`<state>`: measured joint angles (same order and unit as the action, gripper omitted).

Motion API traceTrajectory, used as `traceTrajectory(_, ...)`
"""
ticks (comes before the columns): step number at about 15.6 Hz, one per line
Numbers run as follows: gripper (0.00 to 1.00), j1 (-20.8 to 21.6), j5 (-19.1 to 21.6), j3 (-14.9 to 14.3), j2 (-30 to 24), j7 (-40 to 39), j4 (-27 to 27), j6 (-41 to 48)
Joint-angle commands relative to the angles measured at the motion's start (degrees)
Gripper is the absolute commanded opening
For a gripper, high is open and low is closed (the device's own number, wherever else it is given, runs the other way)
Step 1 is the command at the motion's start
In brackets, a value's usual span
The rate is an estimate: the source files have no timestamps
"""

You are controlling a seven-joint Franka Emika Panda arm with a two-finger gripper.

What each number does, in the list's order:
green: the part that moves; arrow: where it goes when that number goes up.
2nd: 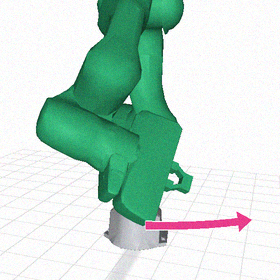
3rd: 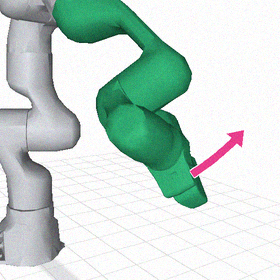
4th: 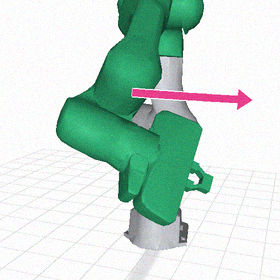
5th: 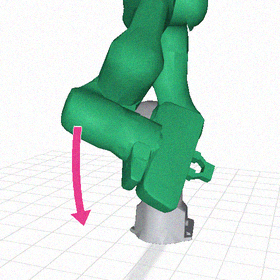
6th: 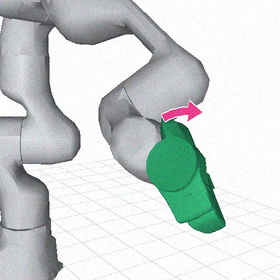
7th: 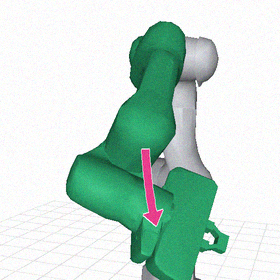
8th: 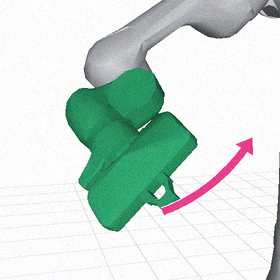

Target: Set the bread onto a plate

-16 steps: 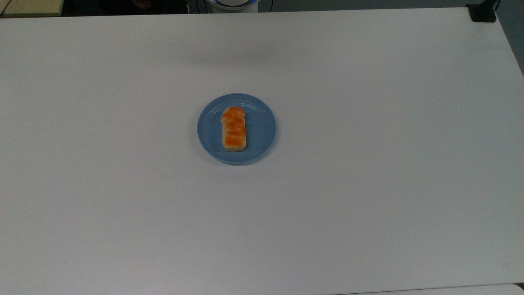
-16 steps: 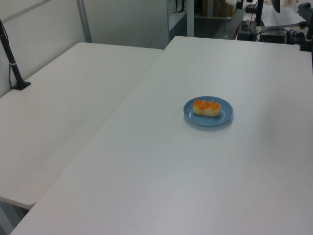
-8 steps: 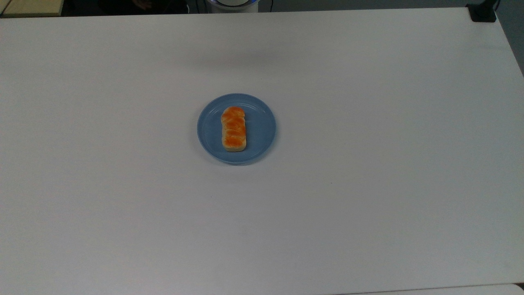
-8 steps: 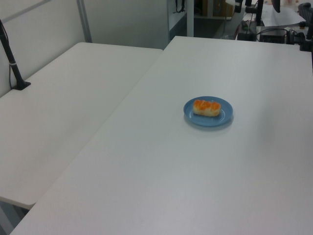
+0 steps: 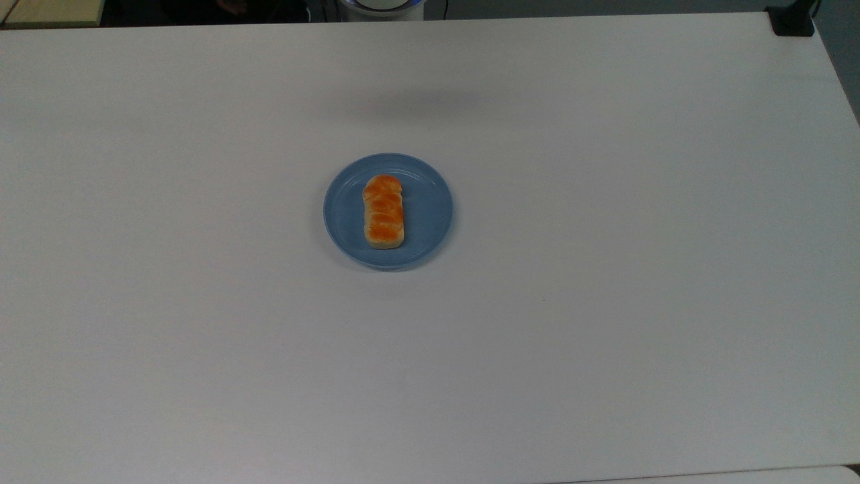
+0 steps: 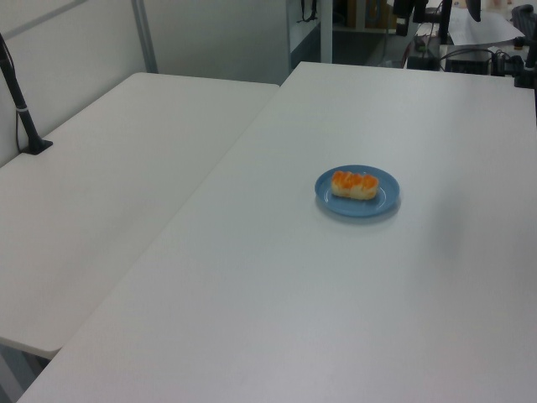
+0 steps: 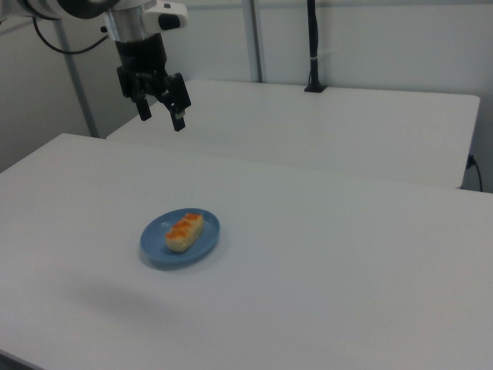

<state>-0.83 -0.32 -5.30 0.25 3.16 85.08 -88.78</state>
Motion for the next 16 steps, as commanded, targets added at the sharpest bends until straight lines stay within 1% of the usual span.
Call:
traceTrajectory(1,1.00,-0.5,-0.5,0.2,-1.0,0.4,1.5,-0.4)
traceTrajectory(4,1.00,-0.5,-0.3,0.1,-1.0,1.2,1.4,-0.8)
traceTrajectory(7,1.00,-0.5,-0.2,0.2,-1.0,4.2,1.4,-1.4)
traceTrajectory(16,1.00,-0.5,-0.4,0.2,-0.1,2.9,1.1,-1.4)
